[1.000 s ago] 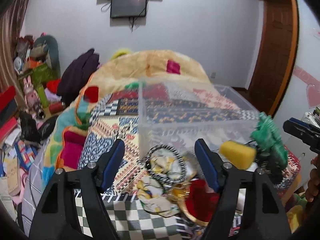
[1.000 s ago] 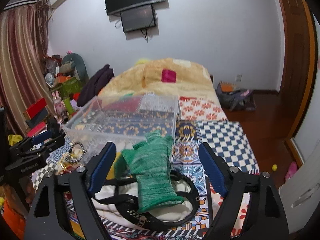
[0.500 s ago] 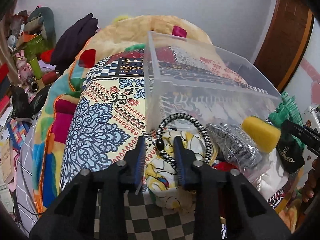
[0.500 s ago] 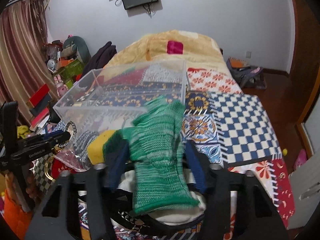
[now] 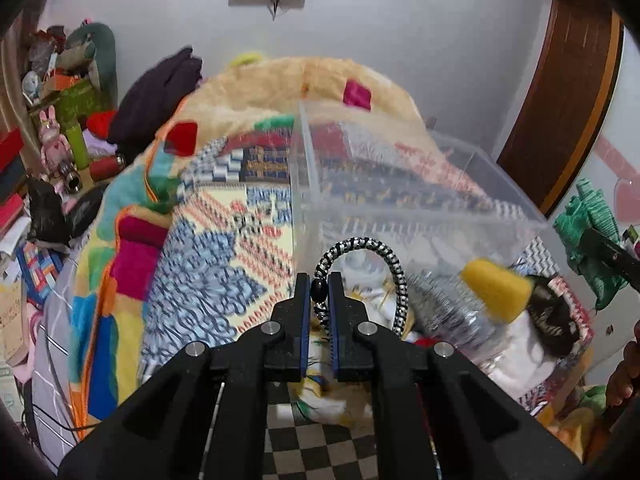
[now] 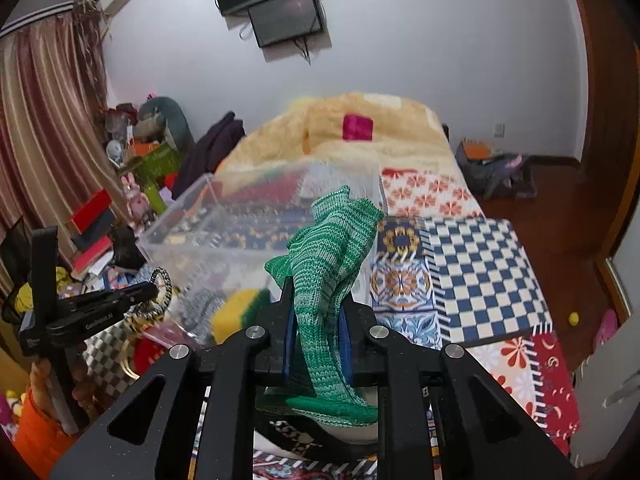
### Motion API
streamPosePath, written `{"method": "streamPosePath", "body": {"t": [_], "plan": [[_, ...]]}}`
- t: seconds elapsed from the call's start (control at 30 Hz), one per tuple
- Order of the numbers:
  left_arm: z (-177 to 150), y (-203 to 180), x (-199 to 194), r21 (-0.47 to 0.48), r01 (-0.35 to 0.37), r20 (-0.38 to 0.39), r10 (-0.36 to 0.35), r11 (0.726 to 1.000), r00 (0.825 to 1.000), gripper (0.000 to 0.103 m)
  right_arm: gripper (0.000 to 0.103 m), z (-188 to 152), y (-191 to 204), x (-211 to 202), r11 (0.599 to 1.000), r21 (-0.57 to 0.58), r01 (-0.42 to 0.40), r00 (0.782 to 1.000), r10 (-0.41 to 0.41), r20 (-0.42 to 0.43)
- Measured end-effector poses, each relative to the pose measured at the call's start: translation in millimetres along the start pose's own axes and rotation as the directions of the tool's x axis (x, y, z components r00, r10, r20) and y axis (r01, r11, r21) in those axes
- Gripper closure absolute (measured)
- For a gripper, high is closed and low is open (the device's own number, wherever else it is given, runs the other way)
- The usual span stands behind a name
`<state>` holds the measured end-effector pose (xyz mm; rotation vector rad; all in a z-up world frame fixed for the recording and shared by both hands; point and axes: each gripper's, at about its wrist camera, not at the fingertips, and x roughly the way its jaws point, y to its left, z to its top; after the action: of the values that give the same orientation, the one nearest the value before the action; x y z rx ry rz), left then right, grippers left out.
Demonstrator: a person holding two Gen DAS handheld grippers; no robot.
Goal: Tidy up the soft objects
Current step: 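Lower the bracelet into the box with the left tool while the right tool drops the glove in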
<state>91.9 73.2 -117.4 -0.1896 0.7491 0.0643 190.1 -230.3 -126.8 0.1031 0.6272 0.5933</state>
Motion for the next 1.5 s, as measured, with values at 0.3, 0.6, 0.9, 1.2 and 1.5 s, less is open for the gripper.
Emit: {"method": "streamPosePath", "body": {"t": [0.3, 0.6, 0.9, 1.2, 1.5], "plan": [[36.1, -21.7, -31.5, 0.065, 0.021, 0.106, -0.028, 0.998, 0.994, 0.096, 0.087, 24.6, 15.1, -0.2, 0.999, -0.050, 0.008, 0.999, -0.005, 0.050], [70.2, -40.1, -6.2, 0.100, -0.002, 0.110, -0.010, 0.995, 0.994, 0.096, 0.087, 48.5, 25.4, 29.0, 0.996, -0.087, 0.032, 0.999, -0.029, 0.037], [82.0, -42.3, 43.0, 0.113, -0.003, -0.003, 0.004, 0.994, 1.000, 0.096, 0.087, 56.9, 26.0, 82.6, 0.989, -0.123, 0.088, 0.991, -0.099, -0.088], [76.7, -51.6, 71.0, 0.177, -0.024, -0.067, 0.036, 0.984, 0.997, 0.094, 0.086, 50.1, 18.7, 114.3, 0.983, -0.140, 0.121, 0.970, -0.148, -0.195], [76.7, -51.1, 50.1, 0.155, 0.003, -0.021, 0.000, 0.988, 1.000, 0.055, 0.044, 50.9, 22.6, 97.0, 0.979, -0.165, 0.123, 0.976, -0.149, -0.157]]}}
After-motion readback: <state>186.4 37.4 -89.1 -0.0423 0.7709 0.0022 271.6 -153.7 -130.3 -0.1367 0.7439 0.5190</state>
